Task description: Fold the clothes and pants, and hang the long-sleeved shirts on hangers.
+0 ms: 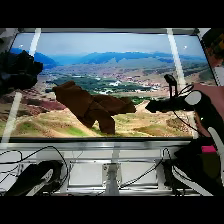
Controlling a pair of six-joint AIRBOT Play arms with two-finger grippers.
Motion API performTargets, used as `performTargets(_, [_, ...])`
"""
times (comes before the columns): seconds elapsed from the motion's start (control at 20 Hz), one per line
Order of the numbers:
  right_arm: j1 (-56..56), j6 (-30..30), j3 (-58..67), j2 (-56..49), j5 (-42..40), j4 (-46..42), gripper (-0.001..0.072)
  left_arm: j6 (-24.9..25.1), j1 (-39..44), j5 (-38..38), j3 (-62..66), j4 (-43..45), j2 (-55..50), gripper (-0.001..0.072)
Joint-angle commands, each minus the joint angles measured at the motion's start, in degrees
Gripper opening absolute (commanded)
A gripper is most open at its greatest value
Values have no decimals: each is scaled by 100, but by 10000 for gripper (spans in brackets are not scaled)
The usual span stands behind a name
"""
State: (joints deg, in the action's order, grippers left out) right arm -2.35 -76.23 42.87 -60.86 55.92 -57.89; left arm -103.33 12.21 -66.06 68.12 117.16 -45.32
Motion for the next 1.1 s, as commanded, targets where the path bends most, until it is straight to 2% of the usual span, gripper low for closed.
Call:
performTargets(0.0, [-20,-282,-579,-240,-798,938,486,-2,-9,31,-7,-238,11,530])
performTargets(0.4, [-20,-210,-579,-1574,-957,2267,486,-2,-7,28,-15,-382,-214,531])
performTargets(0.7, [-59,-214,-577,-1805,-1303,2590,486,-2,-4,48,-22,-385,-514,530])
performTargets(0.95, [-780,-219,-398,-2002,-1978,2656,482,-2,-4,48,-37,-385,-820,531])
performTargets(1.0, [-914,-223,-380,-2009,-2188,2664,474,-2,-7,46,-44,-385,-870,530])
performTargets(1.05, [-1012,-260,-382,-2006,-2352,2664,400,-2,-7,46,-48,-382,-914,531])
